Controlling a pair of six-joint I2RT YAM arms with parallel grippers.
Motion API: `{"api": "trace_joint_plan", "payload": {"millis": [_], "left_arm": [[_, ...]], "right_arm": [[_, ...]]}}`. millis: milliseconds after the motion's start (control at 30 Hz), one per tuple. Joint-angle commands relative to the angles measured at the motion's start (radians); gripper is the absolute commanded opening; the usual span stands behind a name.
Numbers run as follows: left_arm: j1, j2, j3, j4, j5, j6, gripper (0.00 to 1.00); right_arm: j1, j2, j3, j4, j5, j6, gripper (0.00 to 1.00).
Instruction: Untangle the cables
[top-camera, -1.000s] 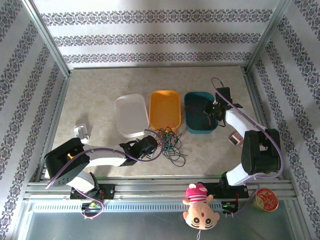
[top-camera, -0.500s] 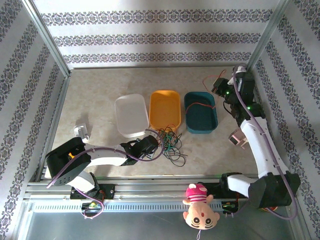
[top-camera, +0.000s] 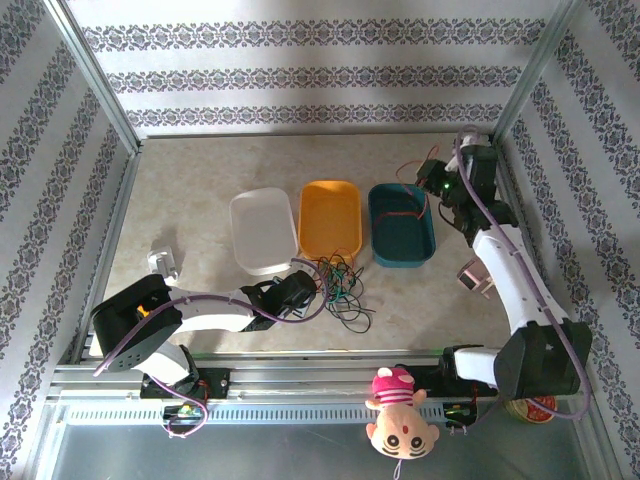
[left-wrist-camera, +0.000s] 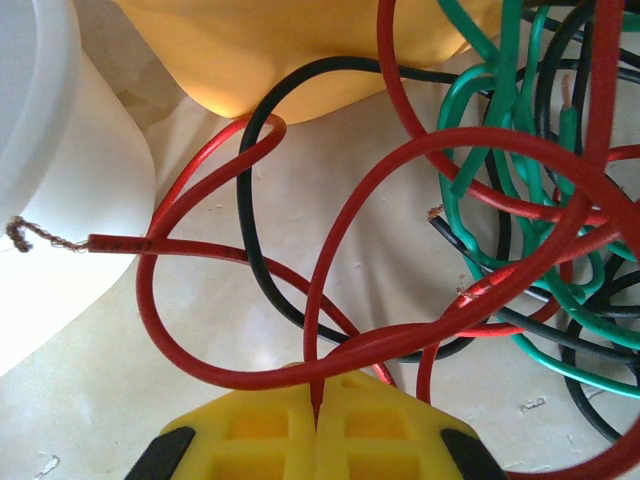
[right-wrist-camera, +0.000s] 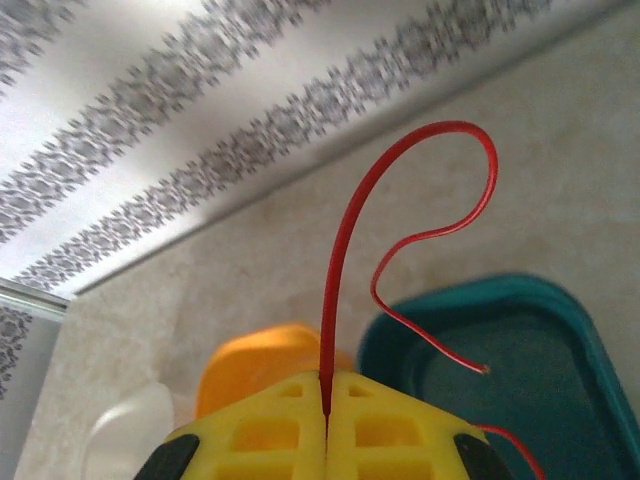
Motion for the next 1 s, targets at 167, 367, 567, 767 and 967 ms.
{"api": "trace_joint_plan", "payload": {"millis": [167,367,567,767,967], "left_arm": [[-0.021,0.029,0.018,-0.001,0.006,0.018,0.00],[-0.022,0.026,0.027,-0.008,0.008,0.020,0.00],[-0.022,0.012,0.023,-0.012,0.006,0.017,0.00],[-0.022,0.003,0.024,-0.010,0.005,0.013,0.00],[-0.021,-0.003,0.019,0.006,0.001,0.026,0.00]], "right_arm": [[0.043,0.110,-0.193,0.090,0.001,0.050,0.00],[0.055,0.253,-0.212,0.150,-0.008,0.086,0.00],[0.064,0.372,-0.178,0.181,-0.012,0.105,0.00],[0.070,0.358,-0.171,0.178,-0.029,0.102,0.10],[0.070,0.200,-0.158,0.057,0.100,0.060,0.45]]}}
